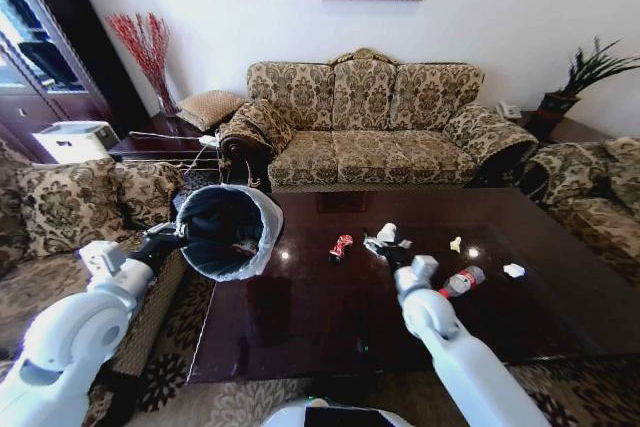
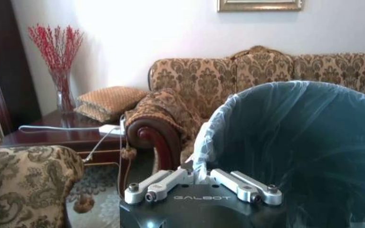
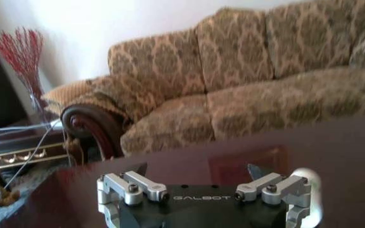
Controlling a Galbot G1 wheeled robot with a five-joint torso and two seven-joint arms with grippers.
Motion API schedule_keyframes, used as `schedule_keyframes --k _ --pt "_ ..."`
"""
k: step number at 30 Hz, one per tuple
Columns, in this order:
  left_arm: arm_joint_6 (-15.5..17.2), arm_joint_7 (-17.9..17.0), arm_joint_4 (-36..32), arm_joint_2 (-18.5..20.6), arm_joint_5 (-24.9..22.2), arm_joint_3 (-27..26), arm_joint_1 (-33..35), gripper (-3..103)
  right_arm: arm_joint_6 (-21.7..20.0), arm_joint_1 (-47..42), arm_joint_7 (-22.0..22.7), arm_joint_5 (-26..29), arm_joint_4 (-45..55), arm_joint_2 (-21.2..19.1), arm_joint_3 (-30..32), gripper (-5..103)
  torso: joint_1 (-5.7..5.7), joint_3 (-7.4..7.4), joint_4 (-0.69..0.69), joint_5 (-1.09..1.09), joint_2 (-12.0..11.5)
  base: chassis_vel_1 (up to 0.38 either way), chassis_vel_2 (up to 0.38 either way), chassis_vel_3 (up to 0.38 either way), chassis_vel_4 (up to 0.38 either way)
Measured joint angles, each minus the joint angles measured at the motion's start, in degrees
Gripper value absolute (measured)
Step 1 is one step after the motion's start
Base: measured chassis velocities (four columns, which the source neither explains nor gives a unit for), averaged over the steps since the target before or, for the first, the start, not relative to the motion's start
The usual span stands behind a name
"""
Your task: Move to the front of the table and place the trash on the table into the trash bin.
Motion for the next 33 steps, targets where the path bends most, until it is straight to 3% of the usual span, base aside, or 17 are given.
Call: schedule_keyframes --k 3,6,11,14,18,25,33 --pt "-0.6 0.6 0.3 0.3 1.2 0.0 0.5 1 -0.3 2.1 0.4 0.5 -3.6 2.0 -2.1 100 0.00 -0.01 -0.04 -0.02 0.0 0.000 0.000 0.000 0.000" --pt "-1.2 0.9 0.5 0.4 2.0 -0.1 1.7 1 -0.6 5.5 1.5 0.0 -10.5 6.5 -5.4 100 -0.01 -0.01 -0.04 -0.02 0.0 0.000 0.000 0.000 0.000" --pt "-1.4 1.1 0.4 0.2 2.3 -0.1 2.2 1 -0.5 7.9 2.8 -1.2 -15.1 10.3 -7.0 100 -0.02 -0.02 -0.05 0.00 0.0 0.000 0.000 0.000 0.000" --pt "-1.4 1.2 0.4 0.1 2.3 -0.4 2.6 1 0.1 11.4 5.1 -3.0 -22.0 15.9 -8.9 100 -0.02 -0.03 -0.02 -0.02 0.0 0.000 0.000 0.000 0.000" --pt "-1.5 1.3 0.6 0.1 2.2 -0.5 2.6 1 1.1 13.9 6.1 -4.8 -27.5 19.1 -8.9 100 -0.02 -0.04 -0.05 -0.02 -0.1 0.000 0.000 0.000 0.000" --pt "-1.5 1.4 0.9 0.1 2.1 -0.4 2.5 1 2.1 16.3 7.1 -6.8 -32.9 22.0 -7.8 100 -0.02 -0.04 -0.04 -0.02 -0.1 0.000 0.000 0.000 0.000" --pt "-1.5 1.5 1.4 0.3 2.0 -0.2 2.0 1 2.1 15.0 9.0 -7.2 -33.1 21.9 -6.8 100 -0.03 -0.05 -0.05 0.00 -0.1 0.000 0.000 0.000 0.000"
